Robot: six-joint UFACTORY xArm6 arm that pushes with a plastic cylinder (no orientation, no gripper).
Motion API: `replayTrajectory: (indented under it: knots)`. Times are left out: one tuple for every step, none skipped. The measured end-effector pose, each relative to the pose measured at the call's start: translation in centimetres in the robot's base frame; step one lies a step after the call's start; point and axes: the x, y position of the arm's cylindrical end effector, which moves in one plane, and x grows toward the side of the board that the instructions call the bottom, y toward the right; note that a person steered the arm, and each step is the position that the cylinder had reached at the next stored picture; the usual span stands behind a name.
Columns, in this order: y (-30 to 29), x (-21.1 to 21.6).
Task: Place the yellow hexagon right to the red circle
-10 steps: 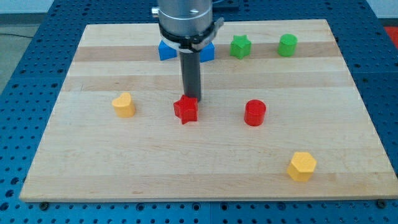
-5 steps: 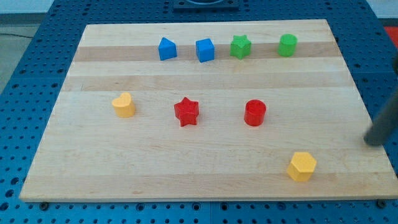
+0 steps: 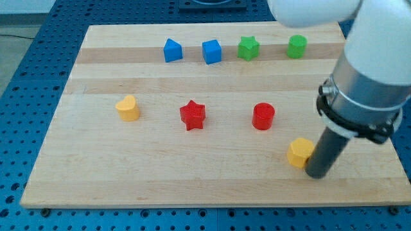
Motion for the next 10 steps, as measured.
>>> replayTrajectory:
  knots:
    - [-0.2, 2.4]
    - [-4.5, 2.1]
    - [-5.2, -1.2]
    - [-4.9, -2.2]
    - [-3.6, -2.6]
    - [-0.5, -2.8]
    - [2.4, -2.8]
    - [3.8, -4.0]
    - [4.5, -5.8]
    - [5.9, -4.7]
